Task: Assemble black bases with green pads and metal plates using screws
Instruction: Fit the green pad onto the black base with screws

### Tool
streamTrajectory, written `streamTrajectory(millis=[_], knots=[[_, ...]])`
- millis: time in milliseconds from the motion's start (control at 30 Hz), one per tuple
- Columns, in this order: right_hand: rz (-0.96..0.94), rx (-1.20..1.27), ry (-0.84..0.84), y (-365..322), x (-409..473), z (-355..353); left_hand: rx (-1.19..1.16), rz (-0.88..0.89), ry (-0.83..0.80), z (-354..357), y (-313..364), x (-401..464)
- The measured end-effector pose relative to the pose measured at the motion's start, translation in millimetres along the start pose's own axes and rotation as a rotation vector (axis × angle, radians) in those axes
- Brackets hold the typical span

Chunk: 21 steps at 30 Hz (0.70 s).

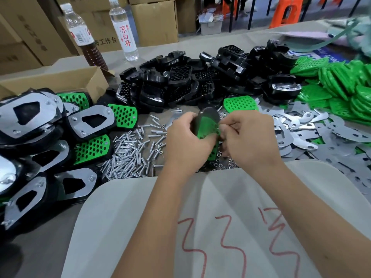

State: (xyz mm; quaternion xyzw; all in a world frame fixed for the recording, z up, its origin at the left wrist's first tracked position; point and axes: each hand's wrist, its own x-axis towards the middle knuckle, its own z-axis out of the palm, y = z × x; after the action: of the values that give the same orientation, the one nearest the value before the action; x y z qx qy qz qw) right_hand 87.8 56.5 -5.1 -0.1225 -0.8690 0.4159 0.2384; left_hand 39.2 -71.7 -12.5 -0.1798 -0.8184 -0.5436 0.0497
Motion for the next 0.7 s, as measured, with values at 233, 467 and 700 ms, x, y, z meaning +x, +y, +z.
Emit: streamTrajectory(millis=[233, 467, 700], knots=[[0.19, 0.638, -0.069, 10.7, 9.7, -15.6, -0.239, -0.047, 0.04, 0.9, 4.2, -0.2], [0.332, 0.979, -0.375, 18.3, 19.7, -21.8, -0.443, 0.01, -0.09, -0.7, 5.8, -0.7], [0.015, 0.257, 0.092, 30.0, 27.8, -30.5, -0.524, -0.259, 0.189, -7.3, -2.2, 9.5]])
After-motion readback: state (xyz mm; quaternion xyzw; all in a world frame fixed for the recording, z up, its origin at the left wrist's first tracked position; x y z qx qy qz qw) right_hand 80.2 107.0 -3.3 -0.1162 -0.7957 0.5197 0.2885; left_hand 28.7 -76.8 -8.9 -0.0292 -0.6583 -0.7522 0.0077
